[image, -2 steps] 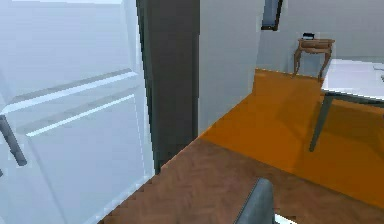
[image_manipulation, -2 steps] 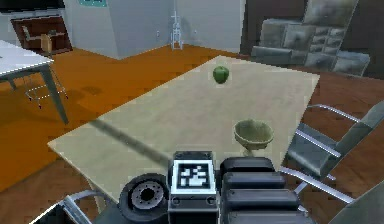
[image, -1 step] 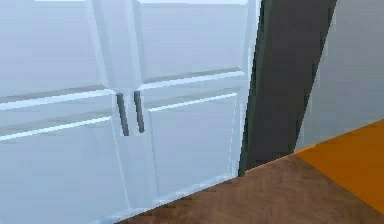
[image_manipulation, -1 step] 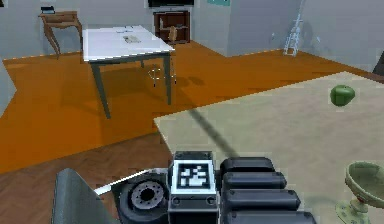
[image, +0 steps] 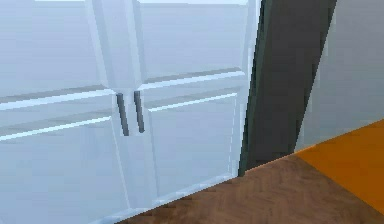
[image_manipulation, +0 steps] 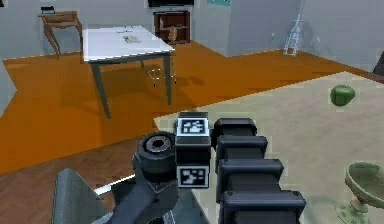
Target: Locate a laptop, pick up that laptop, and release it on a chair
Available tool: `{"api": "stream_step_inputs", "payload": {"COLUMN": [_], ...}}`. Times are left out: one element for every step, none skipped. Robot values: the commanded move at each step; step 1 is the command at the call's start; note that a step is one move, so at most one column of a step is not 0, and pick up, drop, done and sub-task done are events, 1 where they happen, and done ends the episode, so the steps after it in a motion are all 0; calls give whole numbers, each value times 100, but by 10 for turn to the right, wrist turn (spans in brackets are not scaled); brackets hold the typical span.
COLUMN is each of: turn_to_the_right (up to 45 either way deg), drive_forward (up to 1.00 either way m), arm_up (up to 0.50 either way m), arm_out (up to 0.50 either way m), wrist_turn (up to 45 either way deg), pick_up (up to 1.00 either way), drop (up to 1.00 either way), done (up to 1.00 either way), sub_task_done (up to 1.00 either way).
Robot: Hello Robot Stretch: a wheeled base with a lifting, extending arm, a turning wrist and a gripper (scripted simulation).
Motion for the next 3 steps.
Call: {"api": "stream_step_inputs", "payload": {"turn_to_the_right": [0, 0, 0], "drive_forward": [0, 0, 0], "arm_up": [0, 0, 0], "arm_out": [0, 0, 0], "wrist_turn": [450, 450, 360], "pick_up": [0, 0, 0], "drop": [0, 0, 0], "done": [0, 0, 0], "sub_task_done": [0, 0, 0]}}
